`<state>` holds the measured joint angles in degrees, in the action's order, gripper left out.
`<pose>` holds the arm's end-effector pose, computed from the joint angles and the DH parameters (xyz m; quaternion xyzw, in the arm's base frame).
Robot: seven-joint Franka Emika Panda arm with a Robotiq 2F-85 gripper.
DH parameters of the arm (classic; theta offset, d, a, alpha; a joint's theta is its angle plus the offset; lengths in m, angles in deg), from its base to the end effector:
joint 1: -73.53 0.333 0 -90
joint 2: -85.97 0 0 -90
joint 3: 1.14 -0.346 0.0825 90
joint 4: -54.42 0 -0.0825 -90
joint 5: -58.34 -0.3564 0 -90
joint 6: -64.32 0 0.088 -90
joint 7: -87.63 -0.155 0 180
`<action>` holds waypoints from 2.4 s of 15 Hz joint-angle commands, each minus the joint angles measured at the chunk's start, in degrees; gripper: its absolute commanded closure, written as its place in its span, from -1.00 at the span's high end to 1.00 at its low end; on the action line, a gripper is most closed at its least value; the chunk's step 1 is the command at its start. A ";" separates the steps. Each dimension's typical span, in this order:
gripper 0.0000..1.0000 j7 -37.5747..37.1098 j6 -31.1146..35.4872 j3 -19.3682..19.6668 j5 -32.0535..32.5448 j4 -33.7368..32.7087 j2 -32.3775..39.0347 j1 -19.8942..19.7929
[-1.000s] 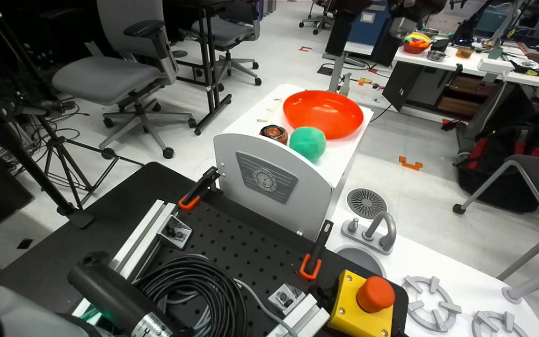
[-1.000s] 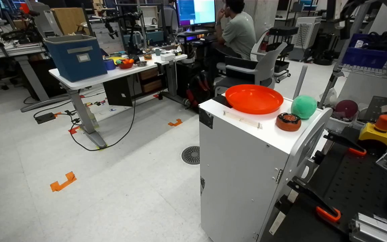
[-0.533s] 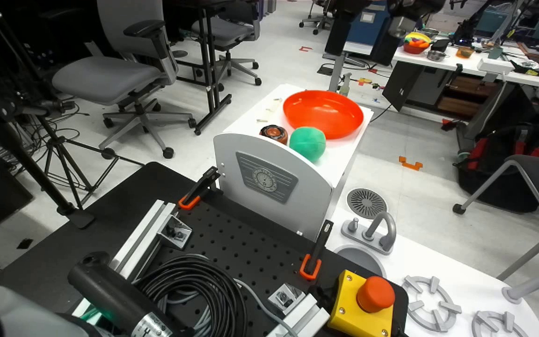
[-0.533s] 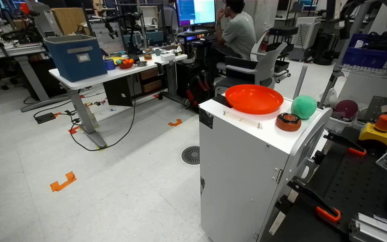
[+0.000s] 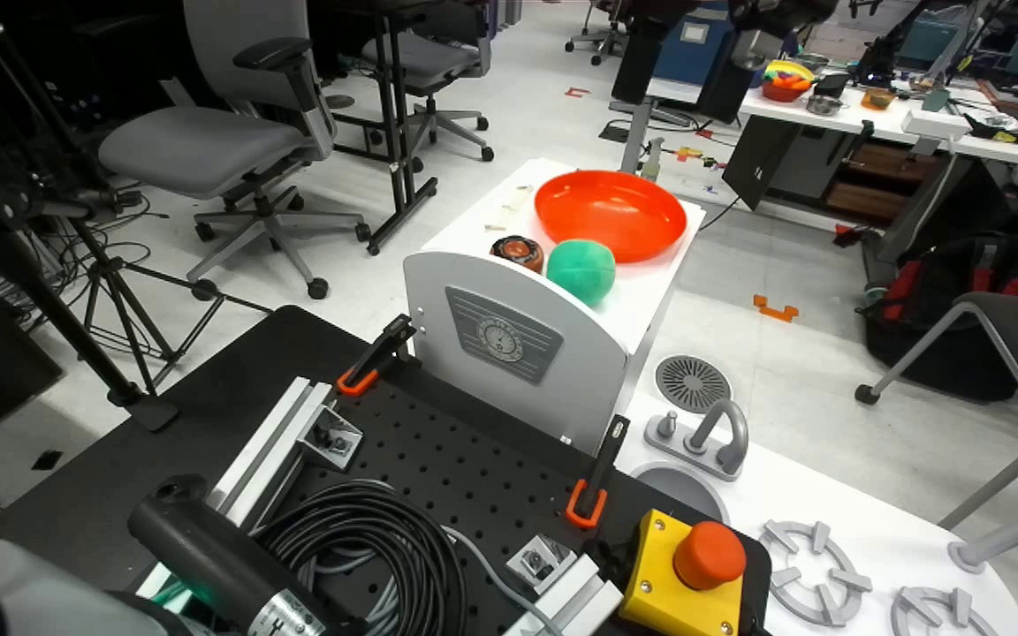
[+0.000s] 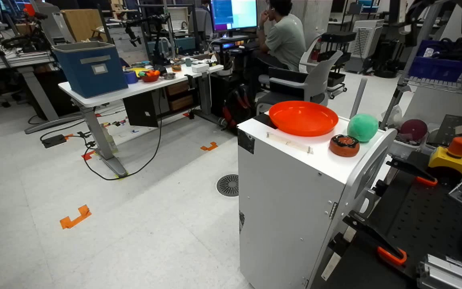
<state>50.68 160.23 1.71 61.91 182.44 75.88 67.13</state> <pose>0.3911 -0.0733 0.4175 0.9066 -0.3755 -0.1793 0.0706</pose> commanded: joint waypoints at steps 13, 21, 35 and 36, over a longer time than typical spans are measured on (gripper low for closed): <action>1.00 1.40 4.04 -0.02 -1.99 0.52 -1.61 0.08; 1.00 4.82 22.22 -0.09 -6.93 3.52 -3.45 0.13; 1.00 10.13 23.61 -0.03 -9.48 3.99 -4.29 -0.06; 1.00 10.13 23.60 -0.04 -9.41 3.97 -4.36 -0.07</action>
<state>59.57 182.65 1.57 53.19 185.03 73.47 67.16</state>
